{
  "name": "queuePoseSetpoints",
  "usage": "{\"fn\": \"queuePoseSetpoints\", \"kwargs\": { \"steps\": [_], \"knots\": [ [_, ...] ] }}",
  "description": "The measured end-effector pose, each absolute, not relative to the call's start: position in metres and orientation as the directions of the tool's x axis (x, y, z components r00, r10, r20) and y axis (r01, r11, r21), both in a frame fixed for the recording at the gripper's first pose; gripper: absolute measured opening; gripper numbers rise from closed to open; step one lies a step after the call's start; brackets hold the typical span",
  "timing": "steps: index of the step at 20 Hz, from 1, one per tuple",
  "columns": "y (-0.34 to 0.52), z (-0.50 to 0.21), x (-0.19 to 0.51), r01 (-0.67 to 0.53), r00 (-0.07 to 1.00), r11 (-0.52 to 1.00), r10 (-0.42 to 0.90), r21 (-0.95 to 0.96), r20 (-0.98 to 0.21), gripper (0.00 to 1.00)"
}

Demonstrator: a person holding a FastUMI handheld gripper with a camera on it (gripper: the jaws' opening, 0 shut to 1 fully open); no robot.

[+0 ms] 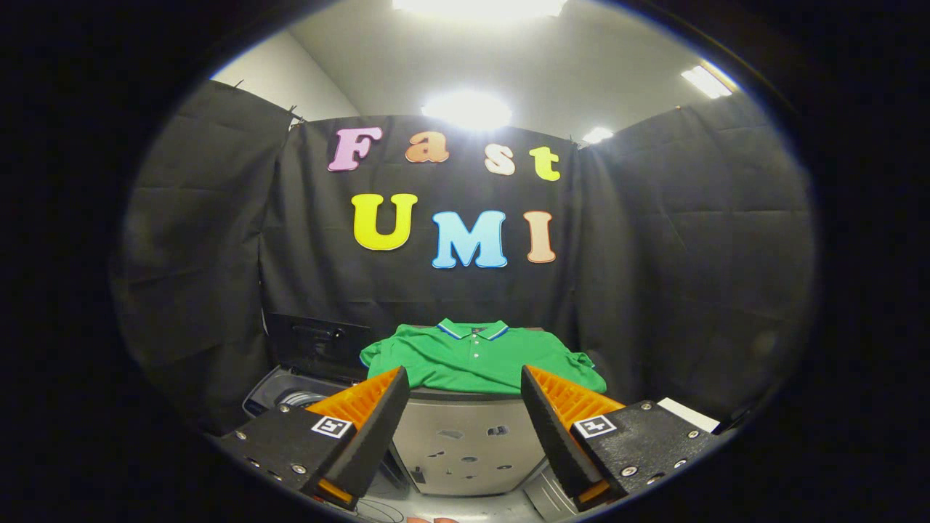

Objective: Put the clothes into the washing machine and then close the washing machine lid.

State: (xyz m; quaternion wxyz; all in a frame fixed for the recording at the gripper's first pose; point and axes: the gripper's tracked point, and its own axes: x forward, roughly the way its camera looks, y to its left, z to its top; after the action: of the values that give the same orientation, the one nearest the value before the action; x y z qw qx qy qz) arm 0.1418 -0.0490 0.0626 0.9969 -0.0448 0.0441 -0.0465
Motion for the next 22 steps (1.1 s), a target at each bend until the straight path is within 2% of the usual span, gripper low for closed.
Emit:
{"fn": "queuePoseSetpoints", "kwargs": {
  "steps": [4, 13, 22],
  "knots": [
    [-0.076, 0.066, 0.206, 0.159, 0.976, 0.987, -0.162, -0.035, -0.148, 0.95],
    [-0.108, 0.025, 0.314, 0.204, 0.926, 0.979, -0.186, 0.02, -0.328, 0.95],
    [-0.102, -0.029, 0.38, 0.168, 0.861, 0.985, -0.125, 0.044, -0.493, 0.94]
  ]
}}
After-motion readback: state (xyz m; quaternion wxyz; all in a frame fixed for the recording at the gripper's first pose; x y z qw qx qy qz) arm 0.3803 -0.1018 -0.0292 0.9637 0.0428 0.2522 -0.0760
